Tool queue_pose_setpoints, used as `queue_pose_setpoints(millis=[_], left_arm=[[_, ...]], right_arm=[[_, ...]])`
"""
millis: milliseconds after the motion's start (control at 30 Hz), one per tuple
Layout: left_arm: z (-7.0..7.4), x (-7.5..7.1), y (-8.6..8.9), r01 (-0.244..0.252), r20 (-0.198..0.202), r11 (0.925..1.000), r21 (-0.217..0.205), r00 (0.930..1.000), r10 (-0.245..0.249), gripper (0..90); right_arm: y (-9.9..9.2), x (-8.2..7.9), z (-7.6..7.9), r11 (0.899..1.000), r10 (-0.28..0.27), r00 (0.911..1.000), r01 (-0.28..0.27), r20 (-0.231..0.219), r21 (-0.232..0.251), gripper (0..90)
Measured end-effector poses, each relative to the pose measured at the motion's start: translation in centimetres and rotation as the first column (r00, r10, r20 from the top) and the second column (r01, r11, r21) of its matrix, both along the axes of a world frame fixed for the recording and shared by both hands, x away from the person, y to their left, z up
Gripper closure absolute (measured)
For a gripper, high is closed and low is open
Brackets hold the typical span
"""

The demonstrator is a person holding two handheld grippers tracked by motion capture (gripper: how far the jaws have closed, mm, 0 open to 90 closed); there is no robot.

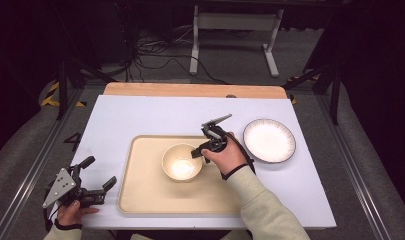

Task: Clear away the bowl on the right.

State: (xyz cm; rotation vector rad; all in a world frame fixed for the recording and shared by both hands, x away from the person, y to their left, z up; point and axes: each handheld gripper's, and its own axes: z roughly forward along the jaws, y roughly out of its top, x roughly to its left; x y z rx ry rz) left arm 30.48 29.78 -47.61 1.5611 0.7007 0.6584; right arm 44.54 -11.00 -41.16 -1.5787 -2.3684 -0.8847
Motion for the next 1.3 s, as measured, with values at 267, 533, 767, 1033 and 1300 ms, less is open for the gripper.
queue_pose_setpoints(millis=[267,533,767,1033,1300], left_arm=[[0.0,0.0,0.0,0.0,-0.001,1.0,-0.001,1.0,0.0,0.2],[0.0,0.1,0.1,0.001,-0.009,1.0,-0.002,1.0,-0.001,0.2],[0.0,0.1,0.1,0.0,-0.01,1.0,-0.003,1.0,0.0,0.2],[0.0,0.1,0.1,0.0,-0.011,1.0,-0.002,0.9999,0.0,0.2],[0.0,0.2,0.1,0.001,-0.013,1.0,-0.003,0.9999,-0.001,0.2]], right_arm=[[-0.4,-0.2,0.2,0.998,0.02,0.9973,-0.024,0.07,0.05,67.6],[-0.8,-0.7,1.0,0.997,0.058,0.9775,-0.068,0.203,0.042,52.8],[-1.4,-1.6,1.8,0.993,0.083,0.9437,-0.105,0.32,0.051,44.5],[-2.3,-2.9,2.9,0.983,0.13,0.8802,-0.173,0.456,0.053,40.3],[-3.8,-4.4,3.4,0.97,0.142,0.7576,-0.234,0.637,0.062,34.8]])
